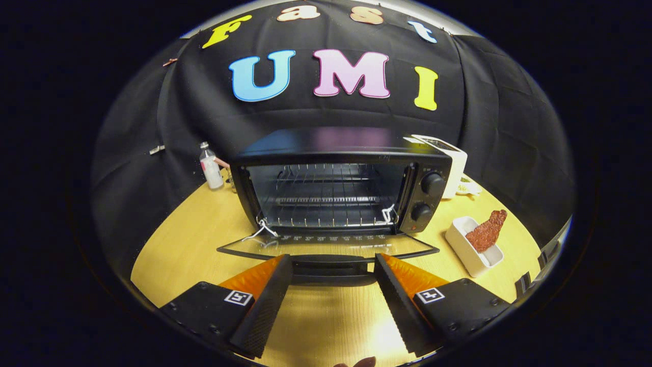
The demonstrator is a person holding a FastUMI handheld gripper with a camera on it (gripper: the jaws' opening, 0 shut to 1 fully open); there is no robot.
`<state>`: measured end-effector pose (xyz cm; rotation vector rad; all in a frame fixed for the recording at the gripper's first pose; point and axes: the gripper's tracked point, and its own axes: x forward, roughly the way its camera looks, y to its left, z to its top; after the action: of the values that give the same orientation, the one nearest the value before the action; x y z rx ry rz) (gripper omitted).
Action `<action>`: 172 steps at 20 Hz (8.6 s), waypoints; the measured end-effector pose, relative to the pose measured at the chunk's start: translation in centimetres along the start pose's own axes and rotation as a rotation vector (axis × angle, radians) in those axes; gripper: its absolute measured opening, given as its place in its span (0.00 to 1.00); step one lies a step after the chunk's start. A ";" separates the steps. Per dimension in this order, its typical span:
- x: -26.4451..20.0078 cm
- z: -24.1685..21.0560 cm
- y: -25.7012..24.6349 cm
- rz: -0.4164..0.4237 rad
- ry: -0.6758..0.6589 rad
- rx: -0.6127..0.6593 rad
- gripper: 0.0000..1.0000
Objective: Open the toaster oven, put the food inside, and close the toaster oven door.
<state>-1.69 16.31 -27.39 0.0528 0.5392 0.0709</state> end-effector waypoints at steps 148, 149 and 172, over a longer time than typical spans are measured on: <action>1.0 -10.2 -1.8 0.091 0.423 0.029 0.99; 1.5 -10.2 -1.8 0.080 0.420 0.031 0.99; -0.3 8.4 -2.2 0.064 0.015 0.031 0.99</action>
<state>2.48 13.87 -20.18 0.0998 0.5533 0.1258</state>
